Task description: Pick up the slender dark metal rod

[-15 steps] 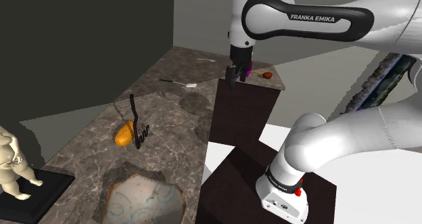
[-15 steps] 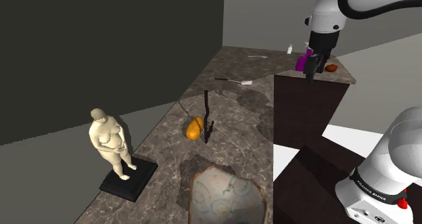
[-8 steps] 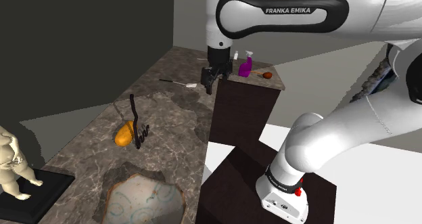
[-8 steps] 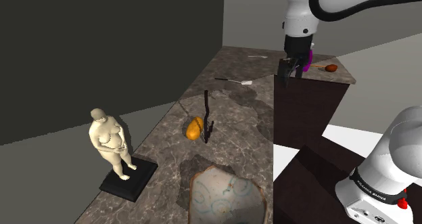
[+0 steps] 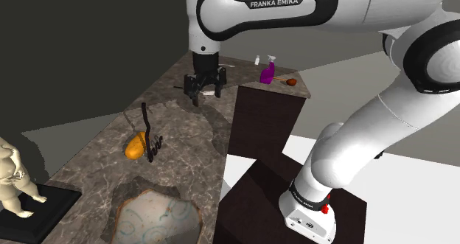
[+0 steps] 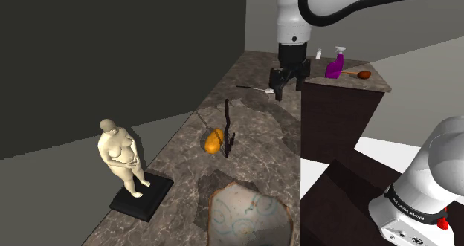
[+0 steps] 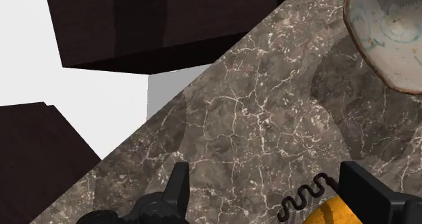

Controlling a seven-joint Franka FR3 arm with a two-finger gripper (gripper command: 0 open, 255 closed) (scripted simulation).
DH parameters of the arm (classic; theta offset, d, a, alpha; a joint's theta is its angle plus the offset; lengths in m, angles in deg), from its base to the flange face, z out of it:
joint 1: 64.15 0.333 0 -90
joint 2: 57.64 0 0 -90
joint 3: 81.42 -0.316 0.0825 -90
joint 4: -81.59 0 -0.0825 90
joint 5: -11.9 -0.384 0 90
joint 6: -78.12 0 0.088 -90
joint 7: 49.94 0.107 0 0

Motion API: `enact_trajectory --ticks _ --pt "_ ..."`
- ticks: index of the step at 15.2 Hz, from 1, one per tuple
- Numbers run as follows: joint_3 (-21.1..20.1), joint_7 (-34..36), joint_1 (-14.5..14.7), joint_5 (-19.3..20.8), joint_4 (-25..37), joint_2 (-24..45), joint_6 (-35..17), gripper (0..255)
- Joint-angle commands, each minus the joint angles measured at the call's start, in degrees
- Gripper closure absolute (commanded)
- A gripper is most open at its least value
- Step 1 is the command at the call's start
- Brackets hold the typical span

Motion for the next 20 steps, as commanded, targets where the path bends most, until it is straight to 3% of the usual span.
enact_trajectory --ticks 1,8,14,20 --pt "-1.36 3.28 0.24 -0.46 3.54 3.95 -0.46 0" --pt "-4.94 14.09 1.7 0.18 18.2 18.73 -0.83 0" --pt "-6.24 22.75 4.6 2.53 34.88 32.92 1.36 0" --pt "-6.1 22.72 4.68 2.61 31.78 33.5 -2.31 0"
